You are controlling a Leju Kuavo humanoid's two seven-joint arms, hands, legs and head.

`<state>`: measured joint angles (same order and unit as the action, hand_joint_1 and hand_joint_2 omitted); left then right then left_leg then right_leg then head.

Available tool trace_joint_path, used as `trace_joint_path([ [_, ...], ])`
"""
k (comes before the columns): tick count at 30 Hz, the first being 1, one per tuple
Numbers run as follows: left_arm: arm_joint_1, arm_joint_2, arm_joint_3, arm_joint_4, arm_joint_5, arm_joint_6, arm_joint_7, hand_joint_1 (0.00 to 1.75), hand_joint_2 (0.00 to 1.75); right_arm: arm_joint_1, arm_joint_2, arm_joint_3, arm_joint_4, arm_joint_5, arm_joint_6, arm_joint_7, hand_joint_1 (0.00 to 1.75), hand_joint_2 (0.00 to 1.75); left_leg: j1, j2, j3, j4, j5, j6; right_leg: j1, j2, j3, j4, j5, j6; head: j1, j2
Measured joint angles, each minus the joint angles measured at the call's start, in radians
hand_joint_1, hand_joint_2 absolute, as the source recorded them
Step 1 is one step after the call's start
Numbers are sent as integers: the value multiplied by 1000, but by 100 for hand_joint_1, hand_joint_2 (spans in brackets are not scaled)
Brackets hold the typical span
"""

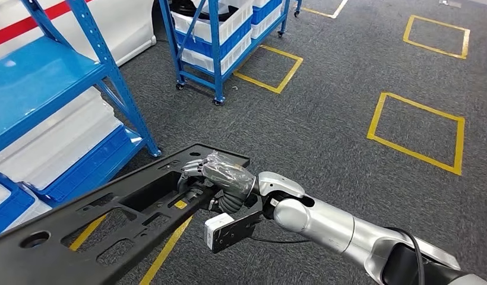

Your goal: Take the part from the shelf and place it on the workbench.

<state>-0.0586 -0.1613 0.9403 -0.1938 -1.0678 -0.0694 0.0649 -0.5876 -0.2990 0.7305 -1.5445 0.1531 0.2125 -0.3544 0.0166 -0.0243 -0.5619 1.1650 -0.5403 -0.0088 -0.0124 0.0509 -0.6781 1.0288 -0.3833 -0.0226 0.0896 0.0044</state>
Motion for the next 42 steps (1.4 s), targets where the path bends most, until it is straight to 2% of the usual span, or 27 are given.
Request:
trace_joint_path([
  [2, 1, 0, 0, 0, 0, 0, 0, 0, 175, -4, 2, 0, 0, -2, 0, 3, 175, 175, 4, -42, 75, -121, -5, 4, 0, 20, -23, 9, 21, 13, 1, 0],
  [3, 1, 0, 0, 0, 0, 0, 0, 0, 175, -6, 3, 0, 0, -4, 0, 5, 175, 175, 3, -54, 90, -151, -14, 7, 1, 30, -30, 9, 33, 19, 1, 0],
  [5, 1, -1, 0, 0, 0, -1, 0, 0, 175, -9, 3, 1, 2, -7, 0, 9, 175, 175, 2, -36, 83, -158, -4, 18, 1, 51, -38, 3, 56, 29, 1, 0],
  [6, 1, -1, 0, 0, 0, -1, 0, 0, 175, -10, 3, 1, 3, -7, 0, 10, 175, 175, 3, -24, 76, -158, 6, 25, 1, 47, -46, 7, 51, 33, 2, 0],
  [7, 0, -2, 0, 0, 0, -1, -1, 0, 175, -11, 2, 1, 4, -8, 1, 11, 175, 175, 3, -8, 65, -160, 18, 35, 1, 32, -59, 28, 23, 36, 3, 0],
  [8, 0, -2, 0, 0, 1, -1, -3, 0, 175, -12, 1, 2, 6, -8, 1, 13, 175, 175, 2, 6, 54, -162, 29, 43, 1, 10, -74, 68, -24, 39, 5, 0],
  [10, 1, -2, 3, 0, 6, -2, -15, 0, 175, -14, 1, 3, 8, -9, 1, 15, 175, 175, -8, 32, 25, -161, 48, 52, 3, -34, -104, 194, -122, 42, 8, 0],
  [11, 2, -2, 5, 0, 8, -3, -22, 0, 175, -13, 1, 3, 9, -10, 0, 16, 175, 175, -12, 45, 13, -161, 55, 53, 3, -42, -111, 253, -138, 42, 8, 0],
  [13, 4, -2, 11, 0, 10, -5, -33, 0, 175, -13, 1, 6, 11, -10, 0, 17, 175, 175, -21, 73, -10, -159, 70, 55, 6, -50, -90, 299, -106, 34, 8, 0],
  [14, 3, -2, 13, 0, 10, -6, -35, 0, 175, -13, 1, 6, 12, -10, 0, 18, 175, 175, -25, 85, -19, -159, 77, 56, 10, -55, -55, 270, -81, 25, 8, 0],
  [15, 2, -4, 14, 0, 10, -6, -37, 0, 175, -14, 0, 7, 12, -10, 0, 18, 175, 175, -28, 97, -25, -158, 82, 56, 19, -72, 0, 207, -70, 10, 8, 0],
  [17, 4, -9, 16, 0, 10, -7, -38, 0, 175, -21, -1, 7, 10, -10, 0, 19, 175, 175, -30, 119, -30, -158, 90, 53, 40, -116, 109, 56, -97, -18, 8, 0],
  [18, 4, -11, 16, 0, 10, -7, -38, 0, 175, -25, 0, 7, 9, -11, 0, 19, 175, 175, -29, 132, -29, -158, 94, 49, 49, -132, 143, 3, -114, -27, 8, 0],
  [19, 3, -12, 17, 0, 10, -8, -38, 0, 175, -28, 0, 7, 8, -11, 0, 19, 175, 175, -28, 144, -29, -159, 97, 44, 54, -133, 156, -23, -123, -31, 8, 0],
  [21, -1, -12, 17, 0, 11, -8, -40, 0, 175, -30, 0, 7, 8, -12, 0, 20, 175, 175, -25, 157, -27, -161, 100, 34, 53, -115, 159, -48, -109, -38, 8, 0],
  [23, -1, -11, 18, 0, 12, -9, -43, 0, 175, -34, 1, 8, 9, -12, 0, 23, 175, 175, -23, 112, -44, -120, 66, 23, 42, -95, 160, -70, -87, -44, 8, 0],
  [25, 2, -9, 19, 0, 13, -9, -44, 0, 175, -37, 7, 11, 11, -14, 1, 25, 175, 175, -16, 48, -93, -2, -5, 12, 35, -72, 149, -74, -72, -44, 8, 0],
  [27, 5, -7, 21, 0, 14, -9, -44, 0, 175, -36, 11, 15, 14, -15, 2, 27, 175, 175, -10, 29, -132, 102, -44, 2, 31, -48, 132, -64, -66, -40, 8, 0],
  [28, 7, -7, 22, 0, 15, -9, -44, 0, 175, -35, 11, 17, 15, -15, 2, 27, 175, 175, -6, 28, -130, 110, -37, -4, 29, -36, 124, -55, -66, -38, 8, 0],
  [30, 7, -5, 23, 0, 15, -9, -45, 0, 175, -35, 11, 18, 17, -16, 2, 29, 175, 175, 4, 23, -78, 19, 19, -18, 21, -14, 107, -32, -70, -28, 8, 0],
  [31, 7, -4, 23, 0, 15, -9, -45, 0, 175, -36, 12, 18, 17, -17, 2, 30, 175, 175, 10, 6, -44, -39, 36, -25, 16, -3, 95, -18, -73, -21, 8, 0],
  [32, 7, -4, 23, 0, 15, -9, -46, 0, 175, -37, 12, 18, 18, -17, 2, 31, 175, 175, 14, -12, -19, -83, 48, -27, 14, 8, 82, -2, -77, -12, 8, 0],
  [34, 6, -3, 24, 0, 15, -10, -47, 0, 175, -39, 13, 18, 18, -19, 2, 31, 175, 175, 15, -34, -6, -108, 38, -18, 14, 27, 61, 23, -80, 0, 8, 0],
  [36, 5, -3, 24, 0, 15, -10, -47, 0, 175, -40, 13, 19, 18, -20, 2, 31, 175, 175, 14, -17, -10, -109, 38, -1, 14, 43, 50, 34, -78, 8, 8, 0],
  [38, 5, -1, 24, 0, 15, -10, -47, 0, 175, -40, 13, 19, 19, -21, 2, 31, 175, 175, 13, 4, -11, -111, 41, 13, 12, 22, 35, 62, -97, 15, 9, 0],
  [40, 6, 0, 24, 0, 15, -12, -48, 0, 175, -41, 13, 19, 20, -23, 3, 31, 175, 175, 8, 24, -14, -112, 43, 23, 11, -24, -13, 167, -155, 23, 9, 0],
  [42, 7, 2, 26, 0, 20, -16, -50, 0, 175, -41, 16, 21, 22, -22, 5, 35, 175, 175, 1, 47, -17, -112, 43, 27, 8, -44, -67, 286, -203, 25, 9, 0],
])
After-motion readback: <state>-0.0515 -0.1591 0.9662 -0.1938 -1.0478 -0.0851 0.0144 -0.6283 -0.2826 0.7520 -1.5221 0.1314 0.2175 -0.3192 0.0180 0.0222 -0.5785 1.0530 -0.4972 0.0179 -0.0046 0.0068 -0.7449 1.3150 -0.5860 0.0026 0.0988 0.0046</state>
